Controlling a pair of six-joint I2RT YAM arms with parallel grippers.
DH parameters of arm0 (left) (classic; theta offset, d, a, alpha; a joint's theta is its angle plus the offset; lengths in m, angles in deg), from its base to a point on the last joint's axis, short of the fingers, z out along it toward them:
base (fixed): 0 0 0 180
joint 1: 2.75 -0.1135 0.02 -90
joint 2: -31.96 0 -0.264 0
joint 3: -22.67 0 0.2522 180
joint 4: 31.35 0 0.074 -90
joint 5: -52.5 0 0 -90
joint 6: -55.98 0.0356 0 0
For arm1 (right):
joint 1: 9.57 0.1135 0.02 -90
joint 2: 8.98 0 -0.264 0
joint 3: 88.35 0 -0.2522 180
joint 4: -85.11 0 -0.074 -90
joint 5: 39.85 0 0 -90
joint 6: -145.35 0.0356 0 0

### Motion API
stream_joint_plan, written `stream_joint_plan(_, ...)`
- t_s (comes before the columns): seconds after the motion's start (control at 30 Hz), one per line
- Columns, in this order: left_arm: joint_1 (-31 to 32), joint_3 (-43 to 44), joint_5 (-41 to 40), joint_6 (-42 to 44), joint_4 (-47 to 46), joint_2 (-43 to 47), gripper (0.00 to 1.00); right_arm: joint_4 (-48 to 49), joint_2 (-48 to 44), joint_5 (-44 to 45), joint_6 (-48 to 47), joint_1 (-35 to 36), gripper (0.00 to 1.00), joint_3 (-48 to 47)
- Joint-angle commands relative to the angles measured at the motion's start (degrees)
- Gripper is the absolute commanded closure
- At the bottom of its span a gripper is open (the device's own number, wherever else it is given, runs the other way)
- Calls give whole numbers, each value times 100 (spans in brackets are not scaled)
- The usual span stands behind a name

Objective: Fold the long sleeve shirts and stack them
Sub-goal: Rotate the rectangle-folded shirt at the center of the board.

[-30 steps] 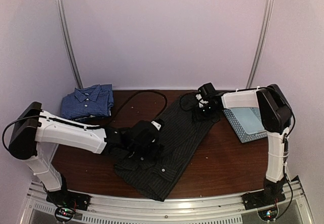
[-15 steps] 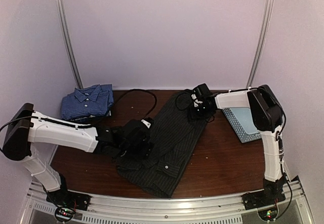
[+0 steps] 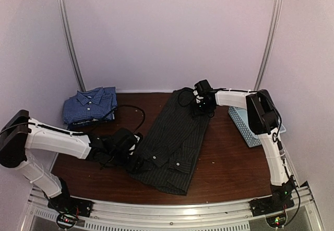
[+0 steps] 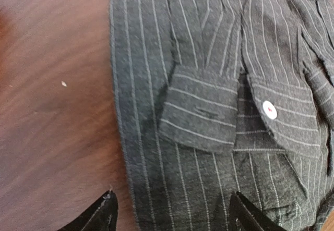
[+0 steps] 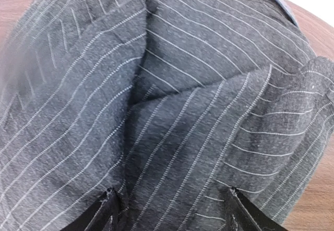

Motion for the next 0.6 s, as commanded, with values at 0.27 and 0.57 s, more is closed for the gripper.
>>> stream_joint_plan(0.27, -2, -269, 1607, 65, -831, -369, 31, 338, -2095, -82, 163, -46, 29, 1966)
stream_joint_plan(0.57, 824, 20, 1574, 244, -724, -712, 32, 774, -3724, -764, 535, 55, 28, 3845)
